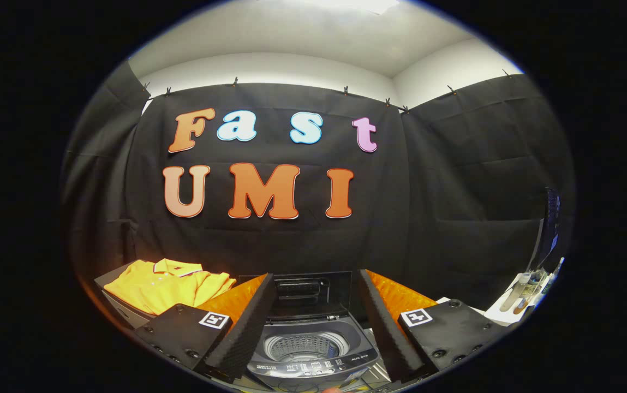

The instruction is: Put the clothes into the washing machine and then close the washing machine lid.

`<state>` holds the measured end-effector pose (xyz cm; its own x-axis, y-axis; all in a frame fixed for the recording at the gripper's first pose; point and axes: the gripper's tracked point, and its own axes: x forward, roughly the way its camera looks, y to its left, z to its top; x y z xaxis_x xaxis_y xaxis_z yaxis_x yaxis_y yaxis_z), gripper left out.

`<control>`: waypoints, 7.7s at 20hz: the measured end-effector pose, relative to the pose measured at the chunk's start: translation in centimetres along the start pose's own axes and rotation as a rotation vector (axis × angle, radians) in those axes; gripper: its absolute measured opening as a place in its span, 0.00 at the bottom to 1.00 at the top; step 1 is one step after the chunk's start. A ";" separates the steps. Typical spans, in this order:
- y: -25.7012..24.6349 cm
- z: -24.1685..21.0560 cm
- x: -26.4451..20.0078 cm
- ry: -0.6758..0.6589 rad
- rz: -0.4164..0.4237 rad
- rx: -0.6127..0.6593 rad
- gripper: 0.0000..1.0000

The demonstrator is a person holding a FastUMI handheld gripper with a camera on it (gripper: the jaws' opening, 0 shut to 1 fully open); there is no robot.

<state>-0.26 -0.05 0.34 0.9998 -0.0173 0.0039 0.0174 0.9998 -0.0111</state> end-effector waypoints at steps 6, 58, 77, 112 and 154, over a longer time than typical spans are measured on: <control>0.6 -0.3 -0.4 -0.005 0.016 -0.021 0.98; 40.3 -16.7 12.7 1.112 0.553 -0.228 1.00; 41.8 -16.0 12.1 0.870 0.810 -0.069 0.08; 19.8 3.4 12.4 0.020 0.477 0.180 0.08; 4.8 -44.1 28.8 0.916 0.306 0.028 0.08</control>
<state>28.83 3.75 -43.72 0.5759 0.2540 -0.7770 -0.2328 0.9621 0.1420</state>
